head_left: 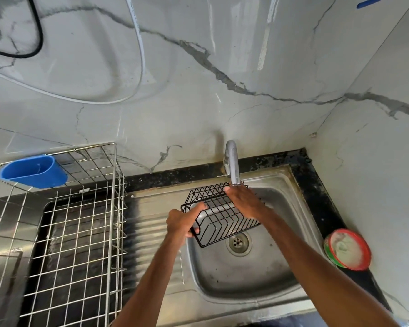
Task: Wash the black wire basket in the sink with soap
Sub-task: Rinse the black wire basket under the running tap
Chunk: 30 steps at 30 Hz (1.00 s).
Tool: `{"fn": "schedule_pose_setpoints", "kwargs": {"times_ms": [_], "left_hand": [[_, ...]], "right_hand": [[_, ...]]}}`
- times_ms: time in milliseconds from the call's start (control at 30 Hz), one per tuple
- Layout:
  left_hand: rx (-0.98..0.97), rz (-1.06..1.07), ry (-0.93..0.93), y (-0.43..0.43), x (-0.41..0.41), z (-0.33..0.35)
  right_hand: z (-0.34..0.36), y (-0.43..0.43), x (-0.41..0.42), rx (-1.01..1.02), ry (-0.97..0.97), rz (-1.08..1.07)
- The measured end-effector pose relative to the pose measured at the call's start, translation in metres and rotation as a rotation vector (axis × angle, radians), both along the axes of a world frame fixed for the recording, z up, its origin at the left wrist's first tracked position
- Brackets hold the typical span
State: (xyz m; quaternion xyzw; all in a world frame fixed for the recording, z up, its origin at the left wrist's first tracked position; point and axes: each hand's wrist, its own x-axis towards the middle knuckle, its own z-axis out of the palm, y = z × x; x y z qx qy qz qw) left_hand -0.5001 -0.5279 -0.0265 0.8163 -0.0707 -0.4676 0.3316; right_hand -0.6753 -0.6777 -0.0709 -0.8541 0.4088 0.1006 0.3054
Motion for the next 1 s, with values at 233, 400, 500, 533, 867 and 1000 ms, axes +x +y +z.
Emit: {"fn": "schedule_pose_setpoints", "kwargs": {"times_ms": [233, 400, 500, 533, 867, 1000], "left_hand": [[0.015, -0.029, -0.007, -0.01, 0.0, -0.001], [-0.001, -0.106, -0.039, -0.036, -0.007, -0.002], [0.009, -0.122, -0.083, -0.051, -0.006, -0.001], [0.012, -0.122, -0.091, -0.054, -0.005, -0.001], [-0.088, -0.357, -0.161, -0.078, -0.003, -0.013], [-0.136, -0.432, -0.174, -0.1, 0.0, -0.007]], "right_hand": [[0.001, 0.005, -0.014, 0.113, -0.064, -0.132], [0.036, 0.048, 0.007, 0.222, -0.351, -0.062], [0.05, 0.072, 0.004, 0.189, -0.417, -0.046], [0.049, 0.079, -0.002, 0.147, -0.423, -0.026], [0.007, 0.058, -0.039, -0.102, -0.25, -0.163], [0.011, 0.052, -0.003, -0.157, -0.215, -0.151]]}}
